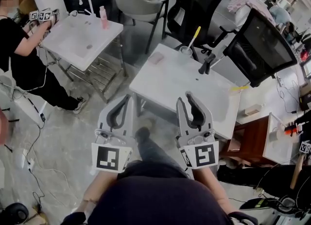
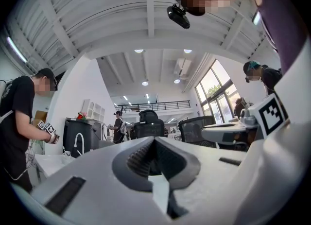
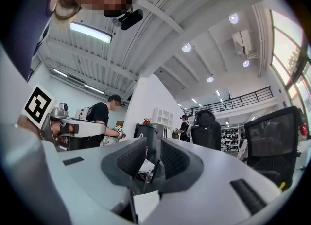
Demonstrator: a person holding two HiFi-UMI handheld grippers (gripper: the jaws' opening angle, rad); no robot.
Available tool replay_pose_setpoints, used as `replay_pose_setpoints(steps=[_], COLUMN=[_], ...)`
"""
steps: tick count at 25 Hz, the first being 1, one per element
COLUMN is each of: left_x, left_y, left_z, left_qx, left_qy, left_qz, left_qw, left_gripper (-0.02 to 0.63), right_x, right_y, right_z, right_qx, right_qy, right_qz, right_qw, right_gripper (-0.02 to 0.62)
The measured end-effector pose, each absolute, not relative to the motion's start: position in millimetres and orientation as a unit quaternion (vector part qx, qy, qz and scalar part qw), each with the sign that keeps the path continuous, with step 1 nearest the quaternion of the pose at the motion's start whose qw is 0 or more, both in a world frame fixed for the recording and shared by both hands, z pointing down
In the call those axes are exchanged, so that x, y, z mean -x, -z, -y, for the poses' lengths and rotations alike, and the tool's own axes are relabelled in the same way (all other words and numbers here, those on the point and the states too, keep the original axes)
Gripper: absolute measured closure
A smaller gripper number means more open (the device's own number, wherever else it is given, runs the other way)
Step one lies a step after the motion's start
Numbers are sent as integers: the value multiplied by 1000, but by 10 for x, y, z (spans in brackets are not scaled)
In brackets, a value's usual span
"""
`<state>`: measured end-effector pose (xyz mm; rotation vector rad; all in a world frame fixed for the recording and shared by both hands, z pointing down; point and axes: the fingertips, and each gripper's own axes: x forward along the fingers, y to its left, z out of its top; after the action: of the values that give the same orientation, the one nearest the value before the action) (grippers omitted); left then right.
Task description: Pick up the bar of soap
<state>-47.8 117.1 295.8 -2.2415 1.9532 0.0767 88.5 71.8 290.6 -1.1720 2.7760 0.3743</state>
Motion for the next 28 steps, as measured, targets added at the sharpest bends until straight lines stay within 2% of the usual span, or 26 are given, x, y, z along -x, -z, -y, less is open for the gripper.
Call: replay_pose_setpoints(steps=[17, 28], left_x=[1043, 1246], left_y=[-3059, -3189], left_z=[798, 1679], left_qx=[784, 804], left_qy=[-14, -8], left_qz=[-618, -593], left_qw=[64, 49], left_gripper=[606, 606], right_x=[-152, 58], right_y=[-3063, -3265], right_z=[1147, 1945], right_qx=[397, 418], right_qy=[-97, -77], right_qz=[-912, -905], right_qw=[34, 10], right_gripper=[505, 494])
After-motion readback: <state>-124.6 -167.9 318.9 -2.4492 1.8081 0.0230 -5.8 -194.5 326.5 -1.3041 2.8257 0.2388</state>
